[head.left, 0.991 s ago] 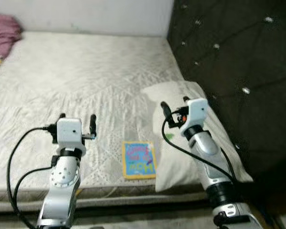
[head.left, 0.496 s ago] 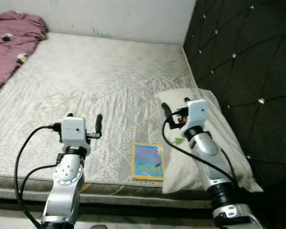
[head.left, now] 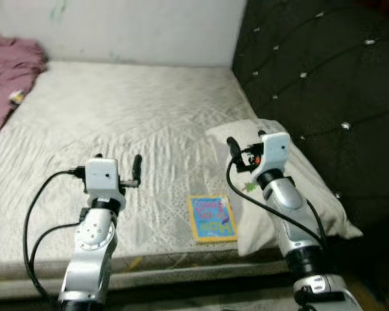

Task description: Clean up the room

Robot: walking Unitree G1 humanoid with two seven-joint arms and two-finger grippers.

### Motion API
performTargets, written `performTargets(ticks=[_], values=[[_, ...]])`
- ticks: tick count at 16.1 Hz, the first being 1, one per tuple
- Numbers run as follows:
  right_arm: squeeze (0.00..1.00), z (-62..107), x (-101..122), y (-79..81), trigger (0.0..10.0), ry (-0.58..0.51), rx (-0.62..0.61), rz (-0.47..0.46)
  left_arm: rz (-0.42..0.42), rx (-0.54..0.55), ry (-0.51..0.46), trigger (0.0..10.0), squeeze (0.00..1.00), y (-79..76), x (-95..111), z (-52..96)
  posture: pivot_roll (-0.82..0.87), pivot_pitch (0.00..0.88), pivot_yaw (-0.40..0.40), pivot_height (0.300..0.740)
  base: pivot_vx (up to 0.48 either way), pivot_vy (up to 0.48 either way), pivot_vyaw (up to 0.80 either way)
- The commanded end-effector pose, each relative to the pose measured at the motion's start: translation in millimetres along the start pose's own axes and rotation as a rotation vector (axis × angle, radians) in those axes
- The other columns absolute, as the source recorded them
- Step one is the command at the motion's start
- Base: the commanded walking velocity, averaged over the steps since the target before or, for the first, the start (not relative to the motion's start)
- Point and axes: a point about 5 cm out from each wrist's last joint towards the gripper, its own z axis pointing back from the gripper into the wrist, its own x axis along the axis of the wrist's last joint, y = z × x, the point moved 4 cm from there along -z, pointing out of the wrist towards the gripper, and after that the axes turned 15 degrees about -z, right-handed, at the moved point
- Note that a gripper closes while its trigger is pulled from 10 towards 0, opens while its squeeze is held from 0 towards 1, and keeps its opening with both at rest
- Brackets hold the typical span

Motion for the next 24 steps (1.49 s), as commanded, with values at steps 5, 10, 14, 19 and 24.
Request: performTargets(ticks=[5,10,14,19,24], values=[[0.00,-3.4,2,7.2,10.0,-0.002,0.023,0.000,0.013,0.025,0.001,10.0,0.00,6.6,1,-1.6,0.00,0.000,-0.056,0.740,0.000,0.480,-0.22],[0.00,-4.4,1,8.1,10.0,0.001,0.029,0.004,0.021,0.032,0.003,10.0,0.00,7.3,1,-3.1,0.00,0.000,-0.060,0.740,0.000,0.480,0.00],[0.00,-4.5,0,9.0,10.0,0.003,0.036,0.007,0.022,0.033,0.007,10.0,0.00,6.9,0,-3.0,0.00,0.000,-0.061,0.740,0.000,0.480,0.00],[0.00,-3.4,0,8.6,10.0,0.004,0.036,0.008,0.026,0.049,0.024,10.0,0.00,13.8,-4,4.4,0.00,0.000,-0.059,0.740,0.000,0.480,0.00],[0.00,-3.8,1,9.4,10.0,0.001,0.037,0.009,0.030,0.053,0.028,10.0,0.00,13.2,-4,4.2,0.00,0.000,-0.063,0.740,0.000,0.480,0.00]])
